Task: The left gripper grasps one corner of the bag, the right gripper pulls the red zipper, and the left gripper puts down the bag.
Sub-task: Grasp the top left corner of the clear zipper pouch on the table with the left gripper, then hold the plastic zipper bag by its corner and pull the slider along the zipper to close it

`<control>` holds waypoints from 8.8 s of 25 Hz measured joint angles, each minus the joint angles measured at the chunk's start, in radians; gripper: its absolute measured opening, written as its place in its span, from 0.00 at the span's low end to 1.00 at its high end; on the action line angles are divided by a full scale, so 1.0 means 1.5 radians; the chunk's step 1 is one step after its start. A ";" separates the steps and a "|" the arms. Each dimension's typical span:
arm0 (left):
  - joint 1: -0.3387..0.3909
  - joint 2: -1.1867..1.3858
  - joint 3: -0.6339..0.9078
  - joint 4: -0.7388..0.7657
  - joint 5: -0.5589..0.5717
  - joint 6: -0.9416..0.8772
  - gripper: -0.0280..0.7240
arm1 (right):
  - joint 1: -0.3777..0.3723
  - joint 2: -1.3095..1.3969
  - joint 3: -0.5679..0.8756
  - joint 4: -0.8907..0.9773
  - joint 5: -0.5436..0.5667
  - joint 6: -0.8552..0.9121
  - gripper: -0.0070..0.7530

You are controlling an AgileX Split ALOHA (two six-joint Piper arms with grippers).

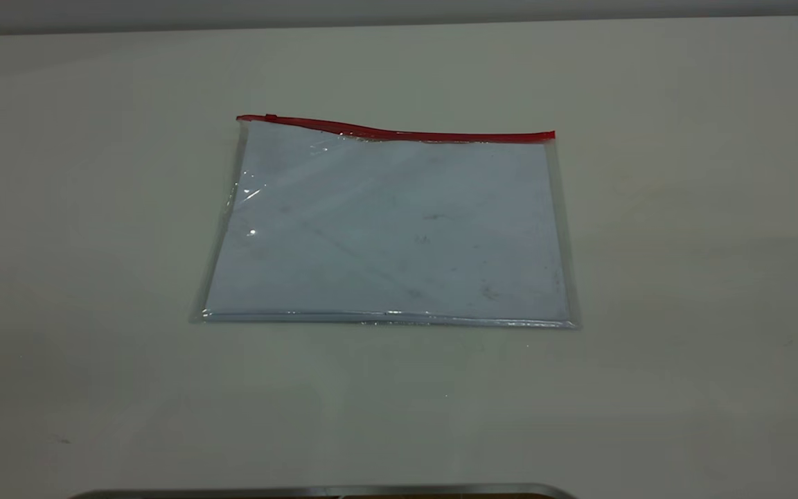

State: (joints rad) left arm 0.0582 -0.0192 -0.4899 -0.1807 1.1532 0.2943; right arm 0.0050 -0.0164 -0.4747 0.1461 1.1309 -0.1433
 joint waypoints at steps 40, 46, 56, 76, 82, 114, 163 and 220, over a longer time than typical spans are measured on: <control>0.000 0.657 -0.063 -0.086 -0.396 -0.006 0.77 | 0.000 0.721 -0.021 0.580 -0.413 -0.595 0.69; 0.000 0.904 -0.170 -0.167 -0.438 0.101 0.77 | 0.000 0.948 -0.106 0.872 -0.407 -0.923 0.69; 0.000 1.245 -0.365 -0.405 -0.452 0.376 0.77 | 0.033 1.218 -0.295 0.985 -0.354 -1.034 0.69; -0.036 1.762 -0.784 -0.663 -0.334 0.623 0.77 | 0.118 1.404 -0.441 0.996 -0.358 -1.040 0.69; -0.059 1.785 -0.808 -0.679 -0.324 0.636 0.77 | 0.118 1.405 -0.441 0.999 -0.359 -1.040 0.69; -0.113 1.704 -0.808 -0.662 -0.272 1.210 0.11 | 0.227 1.759 -0.924 1.008 -0.216 -1.040 0.69; -0.121 1.686 -0.806 -0.652 -0.285 1.163 0.11 | 0.240 1.803 -0.939 1.042 -0.237 -1.088 0.05; -0.053 1.623 -0.801 -0.682 -0.115 1.173 0.11 | 0.113 1.803 -0.960 0.914 -0.178 -1.050 0.41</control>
State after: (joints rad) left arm -0.0215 2.4160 -1.6916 -1.2030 0.9805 2.0539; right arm 0.1748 2.6884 -1.9147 1.5172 0.8635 -1.7182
